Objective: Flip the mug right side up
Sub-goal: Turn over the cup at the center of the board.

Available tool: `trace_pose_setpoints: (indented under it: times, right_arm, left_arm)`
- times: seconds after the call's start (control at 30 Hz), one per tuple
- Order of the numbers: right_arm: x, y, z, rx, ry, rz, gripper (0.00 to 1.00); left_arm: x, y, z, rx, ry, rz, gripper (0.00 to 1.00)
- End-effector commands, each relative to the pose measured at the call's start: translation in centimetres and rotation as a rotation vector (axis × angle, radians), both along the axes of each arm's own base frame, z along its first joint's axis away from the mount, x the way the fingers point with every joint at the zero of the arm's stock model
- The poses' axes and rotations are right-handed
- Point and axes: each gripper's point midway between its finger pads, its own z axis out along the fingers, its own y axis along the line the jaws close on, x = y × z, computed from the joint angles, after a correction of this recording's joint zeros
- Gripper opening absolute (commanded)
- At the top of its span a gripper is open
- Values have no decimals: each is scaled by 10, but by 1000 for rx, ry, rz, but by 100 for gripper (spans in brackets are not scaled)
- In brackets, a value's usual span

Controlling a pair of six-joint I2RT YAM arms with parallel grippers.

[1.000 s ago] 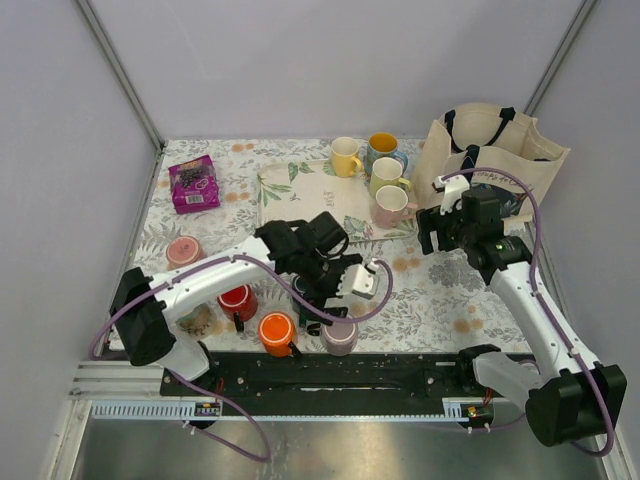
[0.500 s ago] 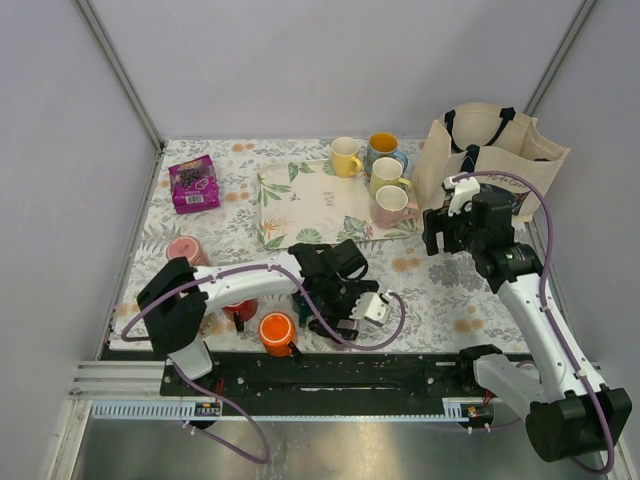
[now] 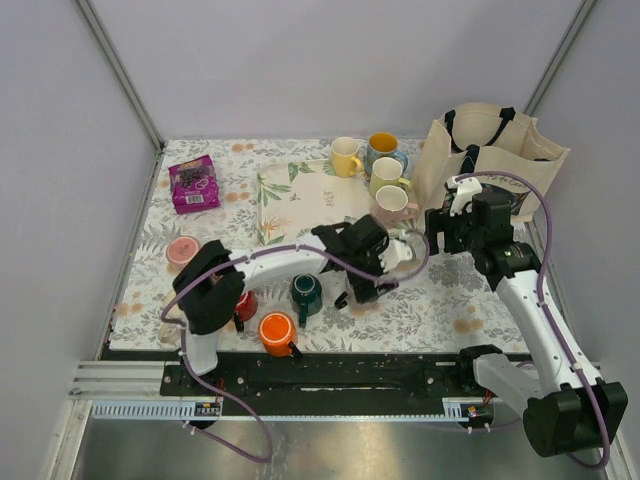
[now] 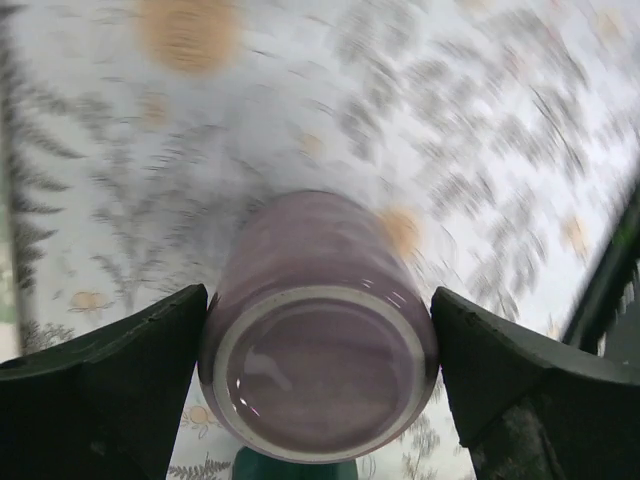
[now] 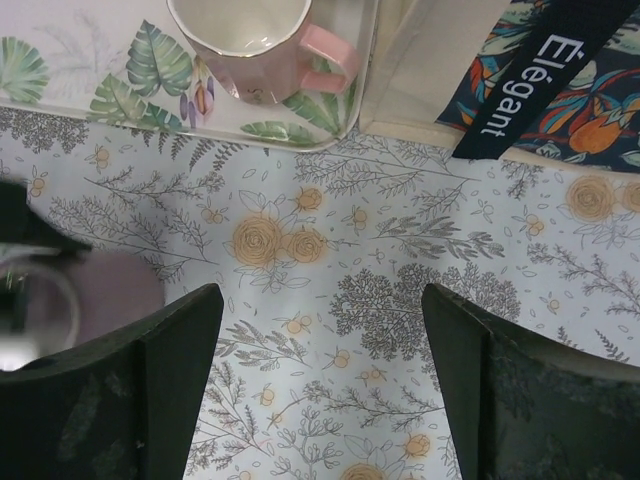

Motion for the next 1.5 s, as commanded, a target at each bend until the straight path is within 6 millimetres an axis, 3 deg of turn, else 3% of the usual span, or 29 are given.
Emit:
trace_pose_setpoints:
  times: [0.0, 0.17, 0.33, 0.53, 0.63, 0.73, 0.83, 1.1, 1.27, 1.47]
  right_arm:
    - [9, 8, 4, 64, -1, -7, 90]
    - [11, 9, -5, 73, 25, -10, 88]
    - [11, 15, -8, 79, 60, 26, 85]
    - [-7, 53, -42, 109, 220, 194, 83]
    - [-8, 83, -46, 80, 228, 297, 84]
    - [-5, 118, -43, 133, 246, 371, 84]
    - [10, 137, -44, 213, 296, 287, 83]
    - [41, 165, -62, 145, 337, 216, 84]
    - [62, 179, -58, 139, 325, 189, 84]
    - [59, 198, -63, 114, 318, 236, 86]
  left_arm:
    - [79, -9, 24, -64, 115, 564, 96]
    - [91, 1, 42, -164, 203, 600, 99]
    - [117, 19, 98, -323, 260, 643, 99]
    - [148, 83, 168, -462, 157, 689, 99]
    - [155, 119, 183, -450, 64, 734, 99]
    - [155, 150, 189, -404, -26, 764, 96]
    - [149, 169, 193, -388, -77, 806, 96]
    - [134, 192, 190, -335, -164, 796, 96]
    - [128, 204, 188, -292, -208, 787, 97]
    - [119, 208, 182, -269, -202, 774, 98]
